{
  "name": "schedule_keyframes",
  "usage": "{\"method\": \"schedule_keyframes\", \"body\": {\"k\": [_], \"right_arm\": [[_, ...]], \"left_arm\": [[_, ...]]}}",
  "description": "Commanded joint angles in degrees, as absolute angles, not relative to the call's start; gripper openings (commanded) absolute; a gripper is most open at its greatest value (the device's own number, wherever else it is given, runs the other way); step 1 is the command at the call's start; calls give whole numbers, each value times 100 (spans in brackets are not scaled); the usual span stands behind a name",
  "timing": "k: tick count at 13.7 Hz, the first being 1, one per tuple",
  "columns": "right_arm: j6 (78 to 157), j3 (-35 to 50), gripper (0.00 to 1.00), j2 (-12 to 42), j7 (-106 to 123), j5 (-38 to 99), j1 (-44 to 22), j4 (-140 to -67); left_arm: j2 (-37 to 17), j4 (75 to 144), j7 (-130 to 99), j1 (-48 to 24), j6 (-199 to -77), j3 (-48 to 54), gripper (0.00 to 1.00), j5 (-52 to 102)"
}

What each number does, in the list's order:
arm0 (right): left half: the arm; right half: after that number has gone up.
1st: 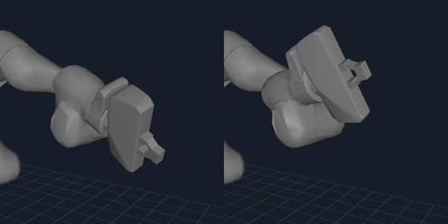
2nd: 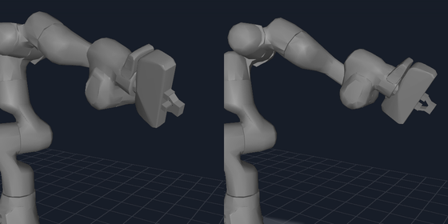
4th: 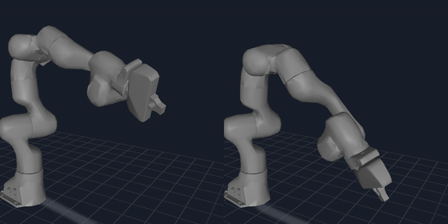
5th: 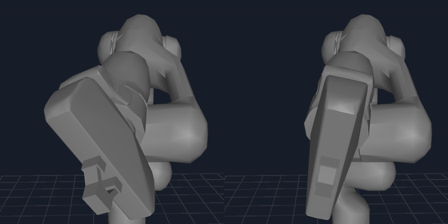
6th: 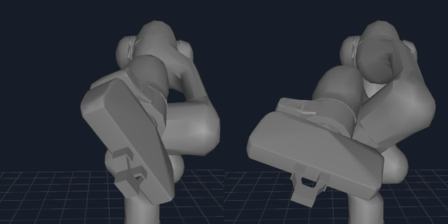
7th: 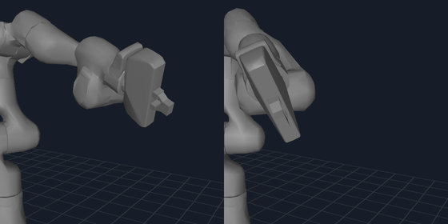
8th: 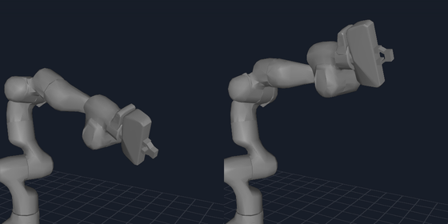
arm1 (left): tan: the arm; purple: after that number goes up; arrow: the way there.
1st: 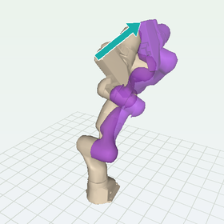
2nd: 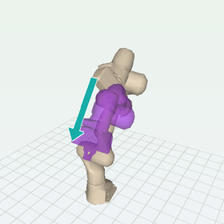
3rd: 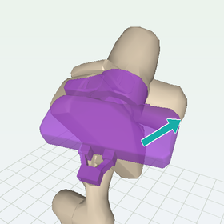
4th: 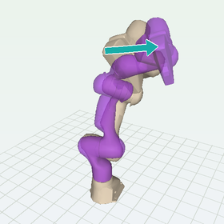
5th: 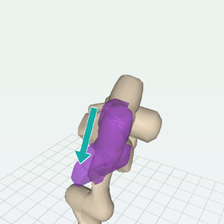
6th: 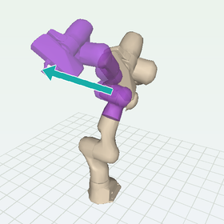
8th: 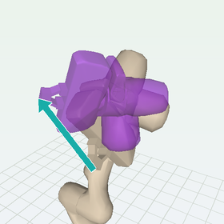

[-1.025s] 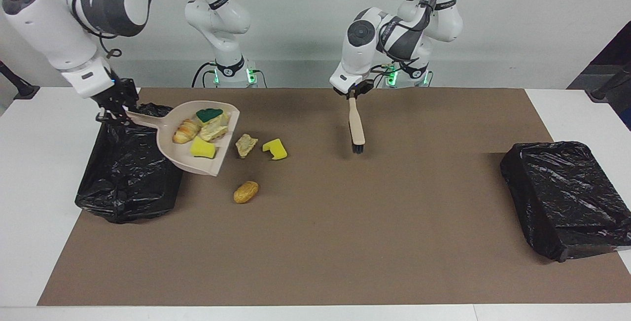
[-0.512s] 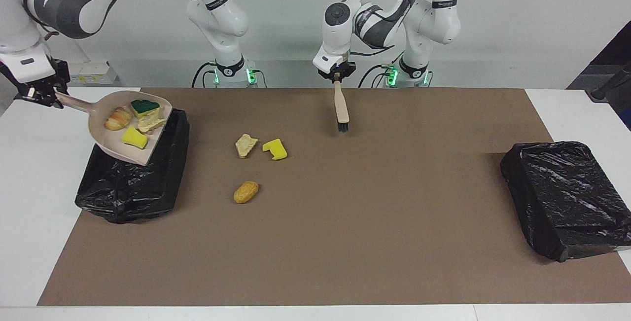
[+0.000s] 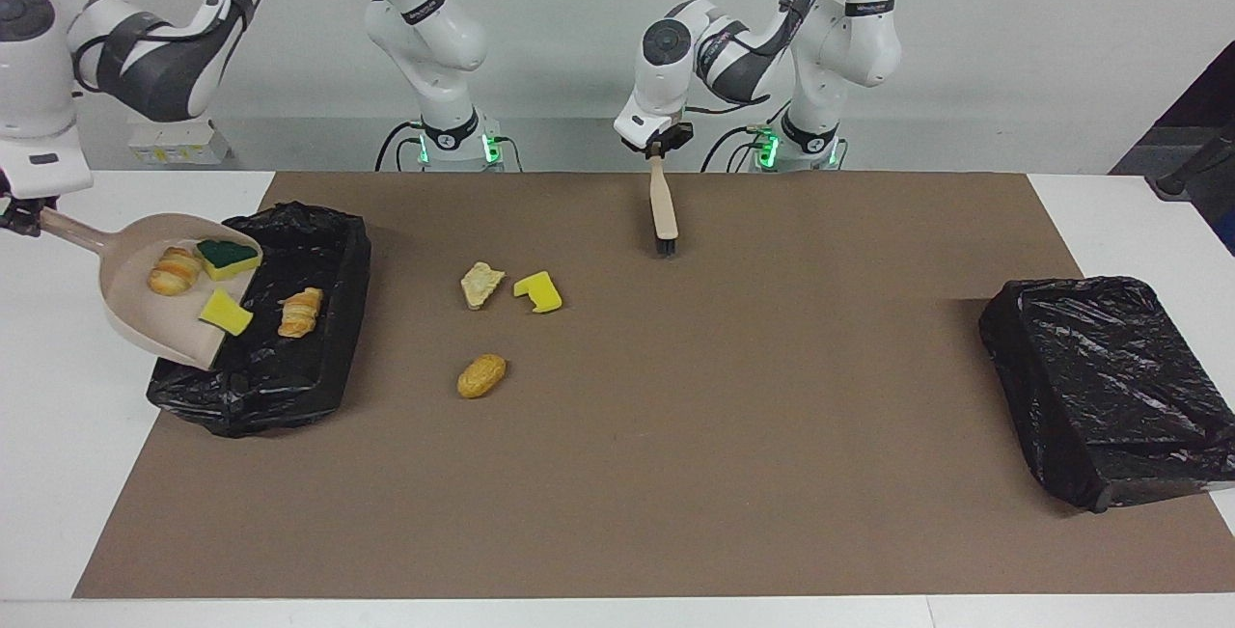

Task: Sweep and dump trash in bin
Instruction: 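Tilt the dustpan with the right gripper to dump trash into the bin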

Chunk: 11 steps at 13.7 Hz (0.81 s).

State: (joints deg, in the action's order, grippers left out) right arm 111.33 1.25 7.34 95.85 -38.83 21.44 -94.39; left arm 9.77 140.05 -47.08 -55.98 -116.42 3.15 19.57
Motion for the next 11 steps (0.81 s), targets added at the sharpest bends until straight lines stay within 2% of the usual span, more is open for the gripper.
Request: {"method": "schedule_keyframes", "body": {"k": [1, 3, 4, 6, 8, 9, 10, 11], "right_arm": [[11031, 149, 0, 633, 9431, -4314, 2057, -9544], [10646, 158, 0, 537, 9431, -4351, 2057, -9554], [10548, 158, 0, 406, 9492, -4359, 2057, -9554], [10311, 158, 0, 72, 9414, -4255, 2074, -9502], [9960, 123, 0, -35, 9238, -3765, 2162, -9186], [9836, 97, 0, -35, 9124, -3361, 2188, -9141], [9800, 97, 0, -53, 8958, -3062, 2241, -9132], [9739, 97, 0, -157, 8730, -2832, 2241, -9132]], "left_arm": [[967, 14150, -4535, -5651, -11839, 237, 0, 2101], [993, 14220, -4544, -5643, -11830, 229, 0, 2101], [976, 14203, -4570, -5599, -11839, 229, 20, 2101], [958, 14194, -4544, -5546, -11856, 220, 26, 2101], [949, 14186, -4613, -5546, -11839, 211, 48, 2101], [949, 14186, -4597, -5520, -11821, 202, 50, 2101], [932, 14186, -4553, -5406, -11830, 202, 60, 2092], [923, 14177, -4553, -5362, -11839, 202, 91, 2048]]}}
